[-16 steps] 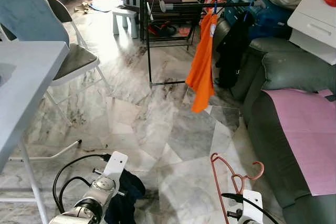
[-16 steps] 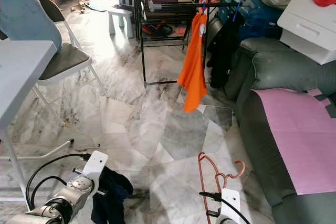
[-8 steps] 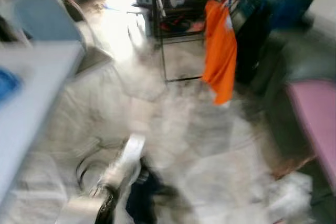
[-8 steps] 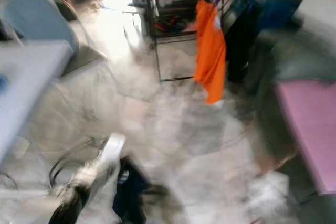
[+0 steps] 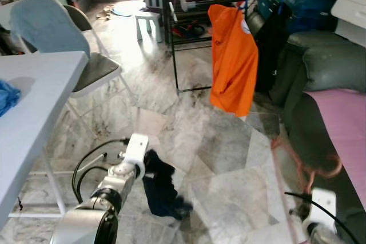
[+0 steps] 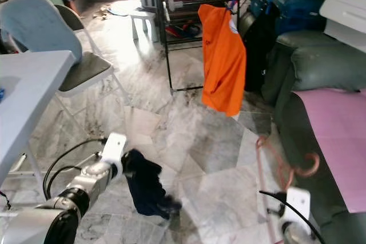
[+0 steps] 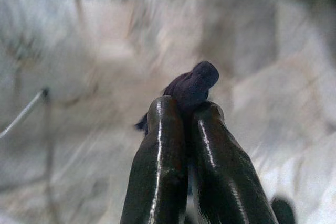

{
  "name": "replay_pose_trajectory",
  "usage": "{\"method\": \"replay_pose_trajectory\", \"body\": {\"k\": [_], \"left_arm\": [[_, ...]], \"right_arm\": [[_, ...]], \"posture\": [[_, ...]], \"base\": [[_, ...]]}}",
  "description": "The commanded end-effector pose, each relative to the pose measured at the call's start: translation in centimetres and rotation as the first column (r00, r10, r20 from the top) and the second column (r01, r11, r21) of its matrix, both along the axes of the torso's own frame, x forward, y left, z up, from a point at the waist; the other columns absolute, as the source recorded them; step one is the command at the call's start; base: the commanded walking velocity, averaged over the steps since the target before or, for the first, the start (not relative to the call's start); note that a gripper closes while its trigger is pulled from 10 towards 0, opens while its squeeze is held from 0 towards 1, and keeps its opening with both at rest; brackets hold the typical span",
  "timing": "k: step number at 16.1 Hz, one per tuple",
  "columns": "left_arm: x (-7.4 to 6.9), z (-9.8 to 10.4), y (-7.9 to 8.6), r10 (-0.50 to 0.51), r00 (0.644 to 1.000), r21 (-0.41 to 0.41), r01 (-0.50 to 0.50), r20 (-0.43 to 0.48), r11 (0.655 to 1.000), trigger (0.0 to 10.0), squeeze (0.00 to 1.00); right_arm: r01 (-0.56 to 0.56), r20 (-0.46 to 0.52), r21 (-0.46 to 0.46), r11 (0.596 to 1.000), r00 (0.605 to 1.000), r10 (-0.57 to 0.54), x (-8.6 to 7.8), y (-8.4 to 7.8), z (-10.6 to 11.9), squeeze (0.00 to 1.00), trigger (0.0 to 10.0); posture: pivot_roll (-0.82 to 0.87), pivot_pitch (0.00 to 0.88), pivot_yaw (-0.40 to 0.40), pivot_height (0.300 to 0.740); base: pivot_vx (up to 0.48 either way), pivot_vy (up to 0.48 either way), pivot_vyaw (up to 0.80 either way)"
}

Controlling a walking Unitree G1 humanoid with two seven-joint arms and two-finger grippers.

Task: Hang hanger

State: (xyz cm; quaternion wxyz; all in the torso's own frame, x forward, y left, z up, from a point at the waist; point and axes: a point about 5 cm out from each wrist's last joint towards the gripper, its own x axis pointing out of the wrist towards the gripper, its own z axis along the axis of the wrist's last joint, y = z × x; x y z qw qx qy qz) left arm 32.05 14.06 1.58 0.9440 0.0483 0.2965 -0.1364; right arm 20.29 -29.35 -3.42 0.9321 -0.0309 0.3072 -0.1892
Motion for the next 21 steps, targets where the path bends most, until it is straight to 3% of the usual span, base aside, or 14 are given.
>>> {"method": "replay_pose_trajectory", "body": {"k": [1,2,3,5,7,8,9,11,14,16,21], "left_arm": [[2.2,3.0,-0.8,-0.049,0.987,-0.029,0.054,0.152,0.998,10.0,0.00],[3.5,5.6,-1.1,-0.105,0.956,-0.069,0.128,0.276,0.989,10.0,0.00],[3.9,6.8,-1.1,-0.142,0.932,-0.095,0.183,0.334,0.979,10.0,0.00],[3.7,8.4,-1.4,-0.223,0.869,-0.092,0.291,0.441,0.952,10.0,0.00],[3.3,9.4,-1.3,-0.210,0.812,-0.056,0.285,0.544,0.957,10.0,0.00],[3.2,9.6,-0.9,-0.172,0.802,-0.053,0.245,0.572,0.968,10.0,0.00],[3.1,9.5,-0.5,-0.146,0.803,-0.051,0.214,0.578,0.976,10.0,0.00],[2.3,7.8,0.0,-0.091,0.840,-0.056,0.143,0.535,0.988,10.0,0.00],[1.5,6.6,-0.9,-0.117,0.850,-0.031,0.154,0.514,0.988,10.0,0.00],[1.5,6.6,-1.5,-0.131,0.848,-0.026,0.167,0.513,0.986,10.0,0.00],[2.3,7.3,-2.7,-0.146,0.845,-0.018,0.181,0.514,0.983,10.0,0.00]], "right_arm": [[-0.069,0.117,-0.090,0.994,0.990,0.079,1.7,0.1,1.9,0.00,10.0],[-0.161,0.186,-0.169,0.972,0.964,0.192,2.9,0.9,4.2,0.00,10.0],[-0.184,0.233,-0.195,0.963,0.945,0.228,3.2,1.5,5.7,0.00,10.0],[-0.177,0.312,-0.265,0.948,0.915,0.258,2.6,2.6,8.0,0.00,10.0],[-0.172,0.333,-0.317,0.933,0.901,0.279,1.4,3.9,9.0,0.00,10.0],[-0.148,0.327,-0.305,0.941,0.911,0.250,0.7,4.3,9.4,0.00,10.0],[-0.124,0.322,-0.279,0.952,0.922,0.214,0.0,4.7,9.6,0.00,10.0],[-0.083,0.308,-0.239,0.967,0.938,0.157,-0.9,5.6,9.2,0.00,10.0],[-0.113,0.286,-0.234,0.966,0.941,0.179,-0.2,7.0,9.3,0.00,10.0],[-0.125,0.292,-0.229,0.965,0.937,0.190,0.2,7.4,9.6,0.00,10.0],[-0.152,0.285,-0.230,0.961,0.934,0.216,0.9,7.9,9.9,0.00,10.0]], "posture": [[-0.03,0.000,0.003,0.740],[-0.01,0.000,-0.016,0.740],[-0.01,0.000,-0.017,0.740],[0.00,0.000,-0.021,0.740],[-0.01,0.000,-0.017,0.740],[-0.01,0.000,-0.013,0.740],[-0.02,0.000,-0.011,0.740],[-0.03,0.000,-0.007,0.740],[-0.03,0.000,0.006,0.740],[-0.04,0.000,0.012,0.740],[-0.05,0.000,0.029,0.740]], "base": [[0.000,0.000,0.00],[0.000,0.000,0.00],[0.000,0.000,0.00],[0.000,0.000,0.00],[0.000,0.000,0.00],[0.000,0.000,0.00],[0.000,0.000,0.00],[0.000,0.000,0.00],[0.000,0.000,0.00],[0.000,0.000,0.00],[0.000,0.000,0.80]]}}
